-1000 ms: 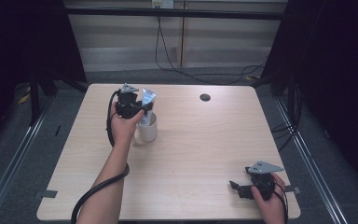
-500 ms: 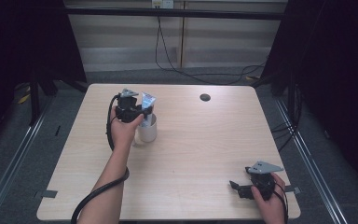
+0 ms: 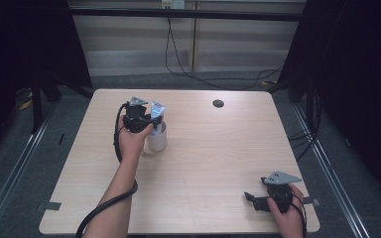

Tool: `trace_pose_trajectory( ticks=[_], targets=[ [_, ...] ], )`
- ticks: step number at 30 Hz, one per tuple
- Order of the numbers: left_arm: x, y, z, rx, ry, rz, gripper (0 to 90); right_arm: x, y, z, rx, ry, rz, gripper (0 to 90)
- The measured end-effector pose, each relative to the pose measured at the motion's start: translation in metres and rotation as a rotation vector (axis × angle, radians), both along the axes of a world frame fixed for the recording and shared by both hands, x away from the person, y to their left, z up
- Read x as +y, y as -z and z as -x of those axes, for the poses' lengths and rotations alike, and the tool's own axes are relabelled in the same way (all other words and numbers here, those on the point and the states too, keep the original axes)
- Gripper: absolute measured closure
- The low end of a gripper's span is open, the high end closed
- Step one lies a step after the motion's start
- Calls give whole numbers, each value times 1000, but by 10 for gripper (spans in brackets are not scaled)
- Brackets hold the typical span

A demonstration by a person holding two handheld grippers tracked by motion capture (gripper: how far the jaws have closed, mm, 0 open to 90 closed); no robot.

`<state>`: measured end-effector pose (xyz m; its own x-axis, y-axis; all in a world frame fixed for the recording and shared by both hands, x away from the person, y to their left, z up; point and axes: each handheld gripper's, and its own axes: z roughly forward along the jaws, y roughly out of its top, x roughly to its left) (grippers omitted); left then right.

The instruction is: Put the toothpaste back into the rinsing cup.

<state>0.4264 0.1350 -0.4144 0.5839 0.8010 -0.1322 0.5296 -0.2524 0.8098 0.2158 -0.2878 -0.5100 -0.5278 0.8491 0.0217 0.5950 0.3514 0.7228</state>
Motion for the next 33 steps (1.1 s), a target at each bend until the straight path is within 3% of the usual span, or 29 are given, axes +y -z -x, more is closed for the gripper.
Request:
trace_pose_trajectory(
  ticks=[22,33],
  targets=[
    [-1,9,3,17,-10,-15,641,0,0,0,0,0,0,140],
    [1,14,5,26,-3,-51,637,0,0,0,0,0,0,140]
  ],
)
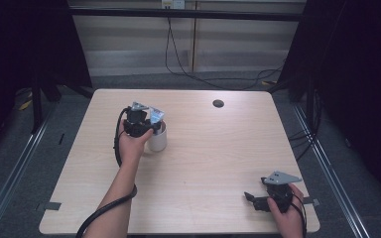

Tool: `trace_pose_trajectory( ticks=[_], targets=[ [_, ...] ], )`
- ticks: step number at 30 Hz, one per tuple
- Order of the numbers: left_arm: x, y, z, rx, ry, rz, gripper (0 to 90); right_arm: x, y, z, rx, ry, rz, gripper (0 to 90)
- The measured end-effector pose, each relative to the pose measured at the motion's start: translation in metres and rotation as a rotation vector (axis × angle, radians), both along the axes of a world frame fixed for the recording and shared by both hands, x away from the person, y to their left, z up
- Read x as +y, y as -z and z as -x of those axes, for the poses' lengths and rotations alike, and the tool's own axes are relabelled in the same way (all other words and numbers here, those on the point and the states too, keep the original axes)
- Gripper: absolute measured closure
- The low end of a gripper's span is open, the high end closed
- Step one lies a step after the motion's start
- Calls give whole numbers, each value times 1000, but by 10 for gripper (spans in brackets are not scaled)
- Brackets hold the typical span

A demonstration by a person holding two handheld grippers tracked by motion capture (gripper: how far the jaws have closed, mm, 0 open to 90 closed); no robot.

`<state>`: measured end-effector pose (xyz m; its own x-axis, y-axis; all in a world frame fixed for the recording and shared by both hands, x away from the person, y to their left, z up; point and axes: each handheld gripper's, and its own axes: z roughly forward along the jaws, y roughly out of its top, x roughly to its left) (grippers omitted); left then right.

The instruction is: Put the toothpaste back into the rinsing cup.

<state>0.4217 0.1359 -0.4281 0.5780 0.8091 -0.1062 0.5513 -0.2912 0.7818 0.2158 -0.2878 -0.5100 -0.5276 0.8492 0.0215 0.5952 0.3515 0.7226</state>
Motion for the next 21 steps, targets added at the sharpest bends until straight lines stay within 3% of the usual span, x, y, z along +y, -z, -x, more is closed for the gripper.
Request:
trace_pose_trajectory(
  ticks=[21],
  targets=[
    [0,2,3,5,21,-5,627,0,0,0,0,0,0,140]
  ],
)
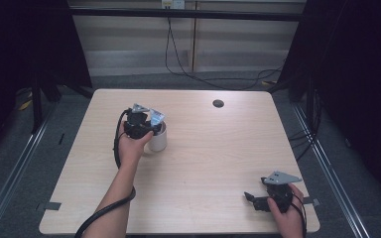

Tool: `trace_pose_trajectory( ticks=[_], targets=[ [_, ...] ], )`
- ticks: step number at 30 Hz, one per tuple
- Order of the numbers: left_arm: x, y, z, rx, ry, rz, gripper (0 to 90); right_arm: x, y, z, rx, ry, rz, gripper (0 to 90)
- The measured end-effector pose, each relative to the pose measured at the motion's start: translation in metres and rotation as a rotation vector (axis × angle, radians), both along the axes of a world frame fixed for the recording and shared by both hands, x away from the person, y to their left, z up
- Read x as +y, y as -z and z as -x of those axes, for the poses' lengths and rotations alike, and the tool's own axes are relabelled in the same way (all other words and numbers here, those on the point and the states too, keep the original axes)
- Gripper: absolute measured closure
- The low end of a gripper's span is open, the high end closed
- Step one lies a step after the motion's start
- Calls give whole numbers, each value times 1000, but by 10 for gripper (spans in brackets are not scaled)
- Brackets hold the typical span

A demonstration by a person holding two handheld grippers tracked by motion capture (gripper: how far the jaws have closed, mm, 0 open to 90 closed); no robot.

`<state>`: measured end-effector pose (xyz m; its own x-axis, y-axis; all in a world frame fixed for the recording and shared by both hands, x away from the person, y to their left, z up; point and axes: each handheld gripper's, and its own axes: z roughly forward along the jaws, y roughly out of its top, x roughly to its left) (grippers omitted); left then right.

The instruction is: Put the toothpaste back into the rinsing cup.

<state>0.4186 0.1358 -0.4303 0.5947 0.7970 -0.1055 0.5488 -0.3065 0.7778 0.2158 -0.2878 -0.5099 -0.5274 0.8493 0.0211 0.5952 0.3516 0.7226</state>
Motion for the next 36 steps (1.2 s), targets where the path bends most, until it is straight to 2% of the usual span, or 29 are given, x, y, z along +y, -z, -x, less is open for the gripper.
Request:
trace_pose_trajectory(
  ticks=[4,5,8,10,13,19,21,22,28,32,33,34,36],
  targets=[
    [0,0,0,1,1,-7,624,0,0,0,0,0,0,140],
    [-1,-1,0,-4,7,-26,623,0,0,0,0,0,0,140],
    [-4,-1,1,0,2,-8,616,0,0,0,3,2,-1,140],
    [-4,-2,1,-1,6,-27,611,0,0,0,0,0,0,140],
    [-4,-2,0,-1,-4,-33,570,0,0,0,3,2,-1,140],
    [-3,-4,-1,-14,-10,-19,492,0,0,0,1,0,-1,140],
    [-2,-5,-1,-14,-11,-27,480,0,0,0,4,2,-2,140],
    [-2,-5,0,-16,-24,-17,469,0,0,0,4,2,-1,140],
    [0,-8,1,-27,-16,11,409,0,0,0,3,2,-1,140],
    [0,-11,1,-39,-8,1,361,0,0,0,3,2,-1,140],
    [-1,-11,1,-39,-19,18,349,0,0,0,3,2,-1,140],
    [1,-12,0,-40,-7,6,339,0,0,0,1,0,-1,140],
    [0,-12,1,-22,-11,19,322,0,0,0,3,2,-1,140]
  ],
)
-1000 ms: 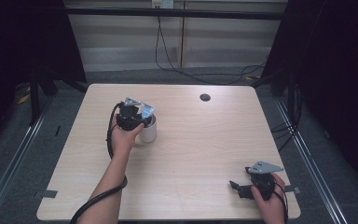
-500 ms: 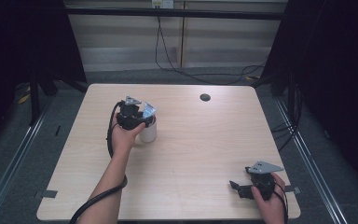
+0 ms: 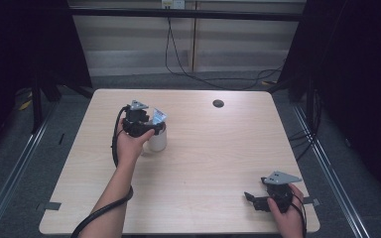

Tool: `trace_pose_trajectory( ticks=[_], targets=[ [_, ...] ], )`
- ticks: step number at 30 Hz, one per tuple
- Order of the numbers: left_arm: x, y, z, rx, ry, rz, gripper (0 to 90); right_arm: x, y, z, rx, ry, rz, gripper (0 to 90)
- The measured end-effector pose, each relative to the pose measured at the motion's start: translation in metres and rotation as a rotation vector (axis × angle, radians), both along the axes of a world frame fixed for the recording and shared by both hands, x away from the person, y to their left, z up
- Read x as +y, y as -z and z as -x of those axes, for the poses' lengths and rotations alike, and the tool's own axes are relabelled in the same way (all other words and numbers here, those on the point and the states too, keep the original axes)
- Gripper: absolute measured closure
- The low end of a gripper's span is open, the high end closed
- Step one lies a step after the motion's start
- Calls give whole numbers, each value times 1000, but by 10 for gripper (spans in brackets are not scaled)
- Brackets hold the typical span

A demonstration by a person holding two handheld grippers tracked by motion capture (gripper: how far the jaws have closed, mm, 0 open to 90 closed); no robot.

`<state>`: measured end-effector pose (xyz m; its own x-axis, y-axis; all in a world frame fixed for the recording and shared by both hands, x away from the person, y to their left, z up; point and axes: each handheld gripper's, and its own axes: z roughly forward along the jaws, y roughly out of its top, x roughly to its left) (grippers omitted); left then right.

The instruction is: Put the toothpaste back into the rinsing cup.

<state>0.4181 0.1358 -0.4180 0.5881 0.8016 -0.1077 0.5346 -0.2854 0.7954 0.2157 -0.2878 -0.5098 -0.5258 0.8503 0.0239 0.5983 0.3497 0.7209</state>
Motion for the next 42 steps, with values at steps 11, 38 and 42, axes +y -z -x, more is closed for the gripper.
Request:
trace_pose_trajectory(
  ticks=[11,38,42],
  targets=[
    [9,-3,1,27,2,13,237,0,0,0,0,0,0,140],
    [27,-6,13,57,21,74,150,0,0,0,-1,-1,0,140],
    [30,-6,17,56,41,89,150,0,0,0,0,0,0,140]
  ],
)
